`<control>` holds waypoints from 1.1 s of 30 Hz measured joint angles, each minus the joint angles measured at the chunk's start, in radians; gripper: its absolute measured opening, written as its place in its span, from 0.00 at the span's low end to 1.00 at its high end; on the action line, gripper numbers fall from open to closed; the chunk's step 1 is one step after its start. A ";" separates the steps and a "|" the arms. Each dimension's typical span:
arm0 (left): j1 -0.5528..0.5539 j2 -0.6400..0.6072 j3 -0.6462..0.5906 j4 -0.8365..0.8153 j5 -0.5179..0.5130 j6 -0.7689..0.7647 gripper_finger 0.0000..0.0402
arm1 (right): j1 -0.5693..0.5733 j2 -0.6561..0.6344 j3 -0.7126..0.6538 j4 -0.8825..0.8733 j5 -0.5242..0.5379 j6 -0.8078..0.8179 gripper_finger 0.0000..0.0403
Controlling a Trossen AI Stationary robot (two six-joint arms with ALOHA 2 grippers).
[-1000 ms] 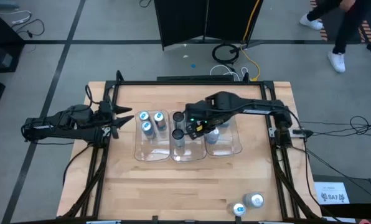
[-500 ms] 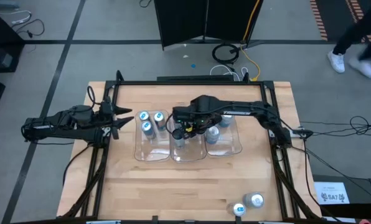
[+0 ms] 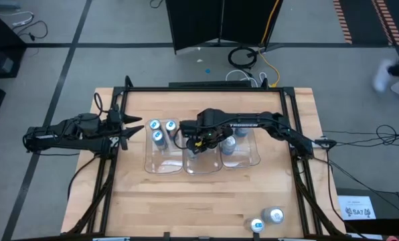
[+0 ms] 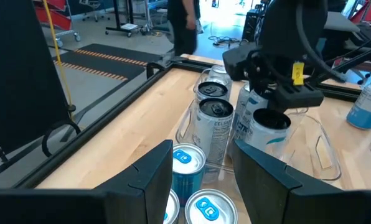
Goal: Sort soda cans
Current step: Put the white-blue soda can into the middle transparent bin, then put the blue-white soda can into the right transparent bin
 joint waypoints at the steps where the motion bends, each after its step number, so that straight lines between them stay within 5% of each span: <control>1: 0.000 0.000 0.000 0.000 0.000 0.000 0.43 | 0.000 0.003 0.000 0.001 0.000 0.000 0.67; 15: 0.000 0.000 0.000 -0.013 0.007 0.000 0.43 | -0.002 0.001 -0.001 0.027 0.004 0.007 0.68; 26: 0.000 0.000 0.000 -0.024 0.008 -0.001 0.43 | -0.003 -0.006 -0.003 0.026 0.001 0.009 0.86; 33: 0.000 0.000 0.000 -0.025 0.011 -0.003 0.43 | 0.003 -0.116 -0.003 0.023 0.010 0.038 0.89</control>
